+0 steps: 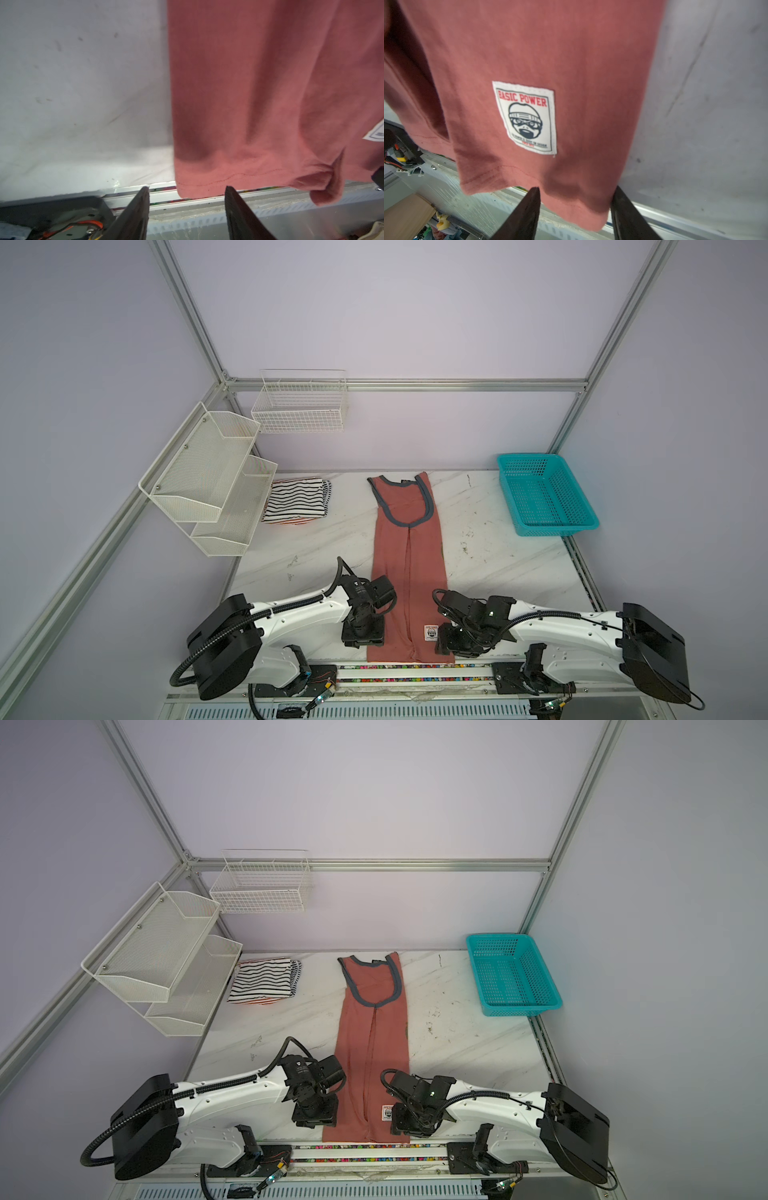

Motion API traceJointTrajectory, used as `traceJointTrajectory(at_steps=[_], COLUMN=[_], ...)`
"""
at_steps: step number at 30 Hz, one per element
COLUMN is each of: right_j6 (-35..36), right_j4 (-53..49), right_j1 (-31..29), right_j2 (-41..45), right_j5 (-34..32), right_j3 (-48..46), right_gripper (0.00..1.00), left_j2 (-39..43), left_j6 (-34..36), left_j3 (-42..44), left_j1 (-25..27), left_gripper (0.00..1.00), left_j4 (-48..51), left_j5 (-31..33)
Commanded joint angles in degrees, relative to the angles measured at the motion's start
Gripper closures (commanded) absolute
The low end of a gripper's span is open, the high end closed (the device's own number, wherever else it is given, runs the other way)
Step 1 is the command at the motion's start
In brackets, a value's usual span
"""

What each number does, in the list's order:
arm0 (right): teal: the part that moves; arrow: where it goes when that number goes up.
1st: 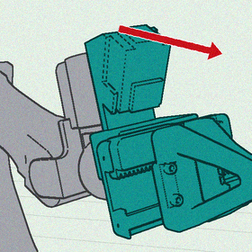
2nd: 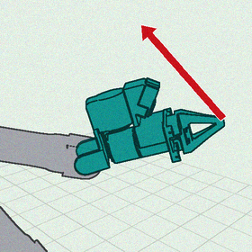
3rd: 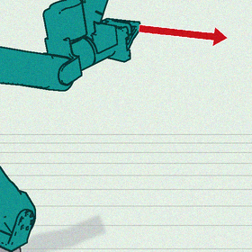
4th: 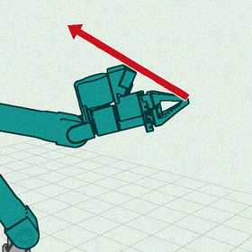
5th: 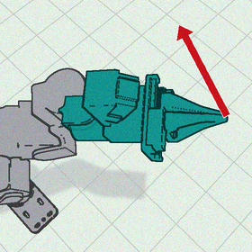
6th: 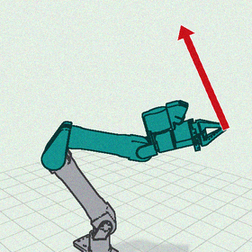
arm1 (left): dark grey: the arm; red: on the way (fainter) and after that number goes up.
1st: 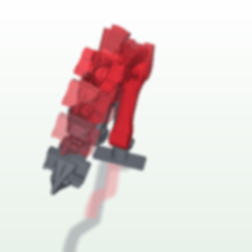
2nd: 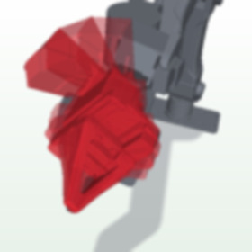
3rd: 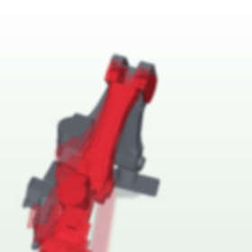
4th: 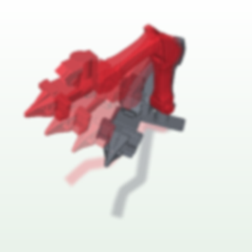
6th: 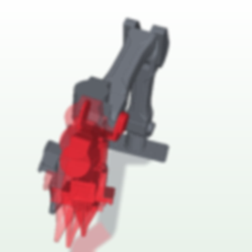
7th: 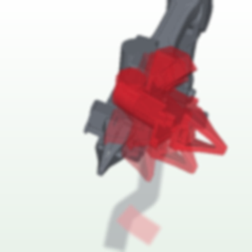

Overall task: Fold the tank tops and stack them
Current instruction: 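Move both grippers to the near hem and grasp it, then lift the grasped near hem upward with both grippers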

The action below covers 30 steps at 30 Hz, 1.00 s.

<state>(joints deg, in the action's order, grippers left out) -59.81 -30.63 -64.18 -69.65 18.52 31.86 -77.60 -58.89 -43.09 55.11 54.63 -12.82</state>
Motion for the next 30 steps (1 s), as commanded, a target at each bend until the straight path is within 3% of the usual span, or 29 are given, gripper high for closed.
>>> traceJointTrajectory(at_steps=[1,11,18,21,30], right_j6=[-2.48,-3.49,-4.21,-4.47,-5.14], right_j4=[-3.87,-8.08,-5.43,-4.52,-1.86], right_j1=[-1.07,-1.89,-2.15,-2.26,-3.31], right_j2=[-0.52,0.83,-0.68,-1.08,-1.94], right_j5=[-0.33,-1.39,-1.71,-2.26,-2.24], right_j3=[-0.83,-1.85,-2.59,-2.33,-0.89], right_gripper=[0.43,0.44,0.44,0.52,0.93], left_j2=[-1.06,-2.14,-2.85,-2.9,-1.86], left_j6=[-1.97,-3.83,-4.98,-5.25,-6.53], left_j3=[2.48,5.24,6.96,7.14,6.84], left_j1=[0.76,2.45,2.74,2.81,3.35], left_gripper=[0.43,0.46,0.52,0.62,0.97], left_j4=[-3.12,-4.71,-6.96,-7.37,-8.67], left_j5=[-2.8,-3.83,-4.07,-4.04,-4.26])
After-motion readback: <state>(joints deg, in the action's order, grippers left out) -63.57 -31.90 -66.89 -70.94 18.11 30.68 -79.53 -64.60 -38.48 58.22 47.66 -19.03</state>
